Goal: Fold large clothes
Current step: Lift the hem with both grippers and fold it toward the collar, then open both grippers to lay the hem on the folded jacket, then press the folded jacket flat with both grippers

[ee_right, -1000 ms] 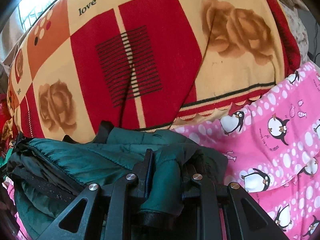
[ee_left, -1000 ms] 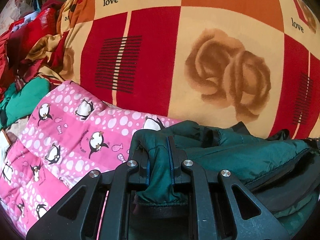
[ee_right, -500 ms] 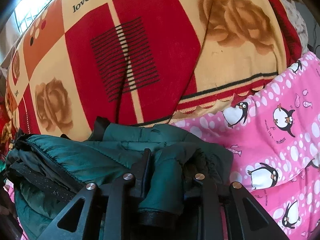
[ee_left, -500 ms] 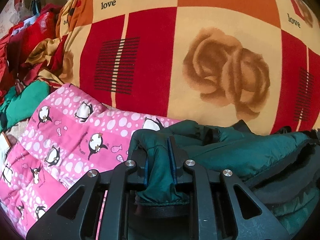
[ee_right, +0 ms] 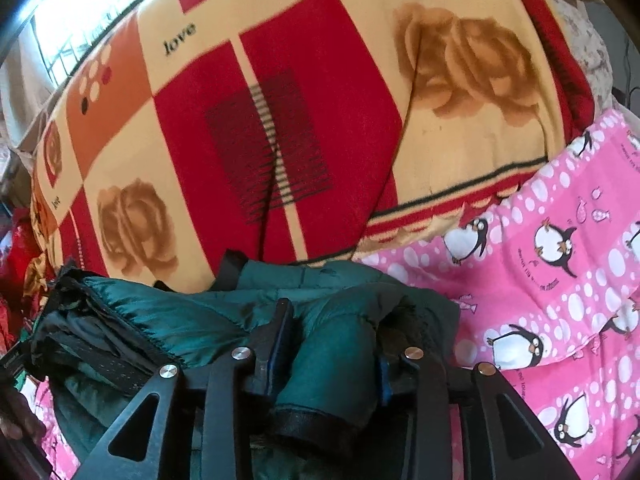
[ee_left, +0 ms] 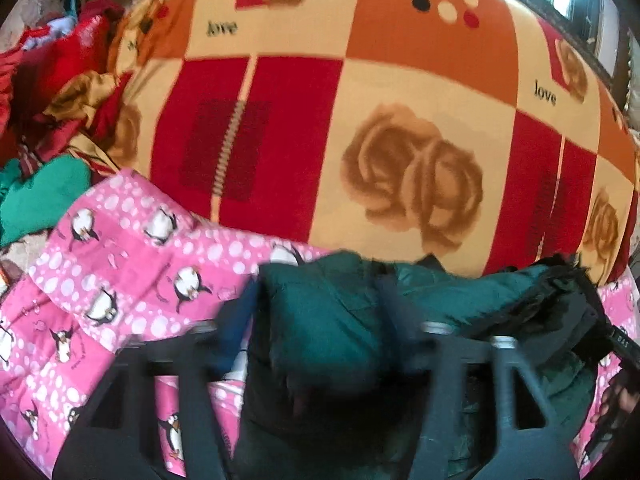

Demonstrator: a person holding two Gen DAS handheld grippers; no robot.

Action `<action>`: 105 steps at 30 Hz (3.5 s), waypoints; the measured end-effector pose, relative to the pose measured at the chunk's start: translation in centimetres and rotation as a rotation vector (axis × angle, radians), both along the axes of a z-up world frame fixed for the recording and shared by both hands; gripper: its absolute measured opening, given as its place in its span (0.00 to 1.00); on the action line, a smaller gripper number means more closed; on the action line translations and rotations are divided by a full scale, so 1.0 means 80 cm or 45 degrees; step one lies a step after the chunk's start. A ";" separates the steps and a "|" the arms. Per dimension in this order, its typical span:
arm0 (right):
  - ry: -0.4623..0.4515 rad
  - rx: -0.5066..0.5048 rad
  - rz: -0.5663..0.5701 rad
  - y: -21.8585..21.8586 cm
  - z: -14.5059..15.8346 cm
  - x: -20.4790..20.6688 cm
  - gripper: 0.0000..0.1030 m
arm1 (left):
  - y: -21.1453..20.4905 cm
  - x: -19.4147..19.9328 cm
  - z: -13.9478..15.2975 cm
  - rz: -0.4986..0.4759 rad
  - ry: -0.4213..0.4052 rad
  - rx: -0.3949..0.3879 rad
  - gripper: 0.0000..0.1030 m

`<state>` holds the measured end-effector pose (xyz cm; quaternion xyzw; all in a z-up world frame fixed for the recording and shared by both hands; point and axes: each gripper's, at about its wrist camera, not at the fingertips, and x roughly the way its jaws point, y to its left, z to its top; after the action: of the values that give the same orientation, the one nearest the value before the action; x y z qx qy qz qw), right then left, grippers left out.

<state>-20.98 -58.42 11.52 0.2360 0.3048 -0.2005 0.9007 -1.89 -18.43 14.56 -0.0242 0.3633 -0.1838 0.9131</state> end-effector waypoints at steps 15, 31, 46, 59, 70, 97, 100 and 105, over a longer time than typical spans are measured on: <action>-0.113 -0.043 0.169 0.059 0.062 -0.009 0.80 | -0.002 -0.020 0.008 0.002 -0.035 0.007 0.77; 0.211 -0.111 0.390 0.108 -0.053 0.157 0.81 | -0.057 0.064 -0.089 0.079 0.180 0.288 0.78; 0.145 -0.094 0.284 0.068 -0.008 0.122 0.80 | -0.065 0.055 -0.044 0.022 0.113 0.219 0.78; 0.212 0.017 0.076 -0.010 -0.074 0.108 0.81 | -0.100 0.086 -0.090 -0.008 0.188 0.360 0.80; 0.076 0.062 0.046 -0.014 -0.030 0.033 0.80 | -0.089 0.092 -0.099 -0.008 0.204 0.297 0.81; 0.150 0.013 0.033 0.028 -0.059 -0.026 0.81 | -0.038 0.001 -0.057 0.000 0.193 0.181 0.81; 0.152 0.013 0.018 0.032 -0.049 -0.028 0.81 | -0.034 -0.014 -0.053 -0.006 0.183 0.180 0.81; 0.083 0.034 0.012 0.045 -0.022 -0.056 0.81 | -0.025 -0.034 -0.046 -0.005 0.154 0.167 0.81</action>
<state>-25.42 -54.83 9.73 0.2401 0.3377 -0.1997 0.8879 -4.59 -20.43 10.90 0.0255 0.4291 -0.1596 0.8887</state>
